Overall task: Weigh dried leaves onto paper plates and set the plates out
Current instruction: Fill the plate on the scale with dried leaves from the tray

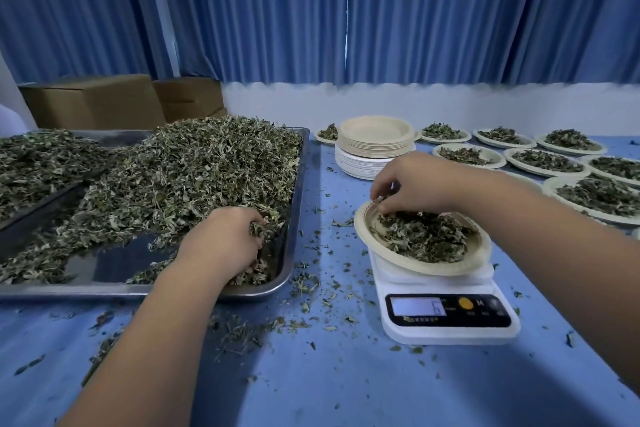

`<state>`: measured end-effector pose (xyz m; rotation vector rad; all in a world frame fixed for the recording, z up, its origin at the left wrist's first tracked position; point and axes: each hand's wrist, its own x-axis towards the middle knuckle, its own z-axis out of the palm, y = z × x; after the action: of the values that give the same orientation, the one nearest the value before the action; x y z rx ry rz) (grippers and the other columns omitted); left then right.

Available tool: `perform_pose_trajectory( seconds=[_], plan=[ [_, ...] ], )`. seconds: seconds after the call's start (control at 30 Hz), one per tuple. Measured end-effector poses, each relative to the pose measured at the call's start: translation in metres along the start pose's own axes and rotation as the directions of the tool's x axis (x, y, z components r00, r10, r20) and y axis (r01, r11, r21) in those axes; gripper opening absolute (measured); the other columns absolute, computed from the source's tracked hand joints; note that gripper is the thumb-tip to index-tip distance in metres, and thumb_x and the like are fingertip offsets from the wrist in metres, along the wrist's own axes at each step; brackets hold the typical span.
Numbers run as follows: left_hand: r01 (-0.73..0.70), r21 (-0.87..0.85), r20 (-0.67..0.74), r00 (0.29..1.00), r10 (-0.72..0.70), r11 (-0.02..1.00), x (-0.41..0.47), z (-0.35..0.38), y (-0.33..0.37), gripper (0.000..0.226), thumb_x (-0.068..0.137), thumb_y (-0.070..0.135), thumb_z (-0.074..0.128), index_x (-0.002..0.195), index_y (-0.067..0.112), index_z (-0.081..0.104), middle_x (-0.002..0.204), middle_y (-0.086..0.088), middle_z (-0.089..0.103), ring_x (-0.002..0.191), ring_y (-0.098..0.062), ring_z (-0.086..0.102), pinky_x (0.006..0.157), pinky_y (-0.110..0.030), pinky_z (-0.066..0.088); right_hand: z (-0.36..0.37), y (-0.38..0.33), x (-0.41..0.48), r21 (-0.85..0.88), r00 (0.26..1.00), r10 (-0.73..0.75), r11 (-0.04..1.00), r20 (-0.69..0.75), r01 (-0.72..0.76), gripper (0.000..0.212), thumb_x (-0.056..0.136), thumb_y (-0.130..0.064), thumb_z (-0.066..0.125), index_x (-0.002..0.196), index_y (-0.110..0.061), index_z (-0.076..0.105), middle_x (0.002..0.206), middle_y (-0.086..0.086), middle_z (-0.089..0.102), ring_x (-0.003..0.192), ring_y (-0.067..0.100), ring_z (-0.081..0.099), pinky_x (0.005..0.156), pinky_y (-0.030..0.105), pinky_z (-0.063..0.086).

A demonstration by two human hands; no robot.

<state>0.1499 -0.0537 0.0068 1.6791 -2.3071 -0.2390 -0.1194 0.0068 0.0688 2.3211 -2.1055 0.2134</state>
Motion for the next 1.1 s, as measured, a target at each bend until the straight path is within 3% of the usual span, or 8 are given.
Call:
perform_pose_trajectory(
  seconds=[0.23,0.37,0.5,0.63,0.7,0.8,0.9,1.1],
  plan=[
    [-0.030,-0.074,-0.129,0.991,0.020,0.997,-0.002,-0.001,0.001,0.031,0.099,0.027,0.052,0.129,0.020,0.054,0.087,-0.002,0.055,0.056,-0.016,0.052,0.047,-0.028,0.039,-0.006,0.017,-0.024,0.081,0.982,0.077,0.995,-0.173,-0.064,0.014,0.089,-0.040,0.062,0.091,-0.030,0.073,0.087,-0.019,0.066,0.083,0.001,0.059,0.068,0.019,0.040],
    [-0.047,-0.104,-0.186,0.982,0.027,0.993,-0.003,-0.005,0.003,0.033,0.101,0.036,0.045,0.119,0.009,0.052,0.076,0.001,0.053,0.063,-0.021,0.058,0.058,-0.036,0.051,0.000,0.023,-0.055,0.207,0.893,0.143,0.977,-0.428,-0.057,0.015,0.090,-0.033,0.060,0.090,-0.024,0.072,0.087,-0.013,0.065,0.083,0.006,0.058,0.070,0.025,0.038],
    [-0.042,-0.098,-0.238,0.971,0.018,0.994,-0.005,-0.007,0.005,0.034,0.101,0.046,0.038,0.097,0.014,0.049,0.072,-0.001,0.055,0.064,-0.019,0.057,0.055,-0.033,0.043,0.015,0.026,-0.088,0.353,0.800,0.242,0.935,-0.549,-0.041,0.014,0.091,-0.023,0.061,0.085,-0.018,0.073,0.085,-0.006,0.065,0.080,0.004,0.057,0.070,0.029,0.041],
    [-0.065,-0.032,-0.252,0.966,0.055,0.997,-0.010,-0.008,0.008,0.033,0.101,0.040,0.039,0.076,0.019,0.041,0.065,-0.002,0.053,0.062,-0.023,0.054,0.066,-0.040,0.050,0.034,0.027,-0.105,0.444,0.729,0.316,0.896,-0.607,-0.018,0.019,0.091,-0.014,0.061,0.075,-0.021,0.070,0.076,-0.009,0.063,0.074,-0.001,0.055,0.061,0.007,0.036],
    [-0.059,-0.016,-0.261,0.964,0.053,0.998,-0.011,-0.008,0.009,0.028,0.101,0.036,0.042,0.079,0.020,0.044,0.065,0.000,0.052,0.063,-0.023,0.052,0.071,-0.042,0.050,0.037,0.029,-0.108,0.483,0.719,0.345,0.876,-0.604,-0.014,0.022,0.091,-0.016,0.061,0.072,-0.025,0.069,0.073,-0.014,0.063,0.072,-0.006,0.055,0.059,0.004,0.035],
    [-0.094,-0.078,-0.279,0.958,0.069,0.992,-0.012,-0.007,0.007,0.013,0.099,0.017,0.048,0.108,0.011,0.057,0.068,0.001,0.052,0.054,-0.018,0.051,0.049,-0.030,0.038,0.038,0.030,-0.110,0.508,0.719,0.354,0.862,-0.598,-0.002,0.027,0.090,-0.018,0.059,0.069,-0.033,0.066,0.075,-0.017,0.064,0.072,-0.007,0.056,0.057,0.003,0.035],
    [-0.110,-0.126,-0.260,0.963,0.075,0.986,-0.013,-0.006,0.004,0.043,0.094,-0.003,0.046,0.129,0.021,0.056,0.079,0.006,0.052,0.048,-0.011,0.049,0.038,-0.020,0.031,0.041,0.031,-0.112,0.515,0.720,0.360,0.857,-0.593,-0.005,0.030,0.090,-0.019,0.058,0.066,-0.035,0.064,0.076,-0.013,0.065,0.070,-0.007,0.055,0.056,0.003,0.034],
    [-0.094,-0.211,-0.275,0.961,0.034,0.973,-0.012,-0.004,0.001,0.021,0.098,0.010,0.050,0.111,0.024,0.060,0.069,0.003,0.055,0.044,-0.011,0.043,0.036,-0.018,0.028,0.041,0.037,-0.114,0.581,0.703,0.419,0.814,-0.575,-0.009,0.029,0.090,-0.020,0.058,0.065,-0.031,0.066,0.073,-0.004,0.064,0.062,0.000,0.052,0.051,0.008,0.035]
  ],
)
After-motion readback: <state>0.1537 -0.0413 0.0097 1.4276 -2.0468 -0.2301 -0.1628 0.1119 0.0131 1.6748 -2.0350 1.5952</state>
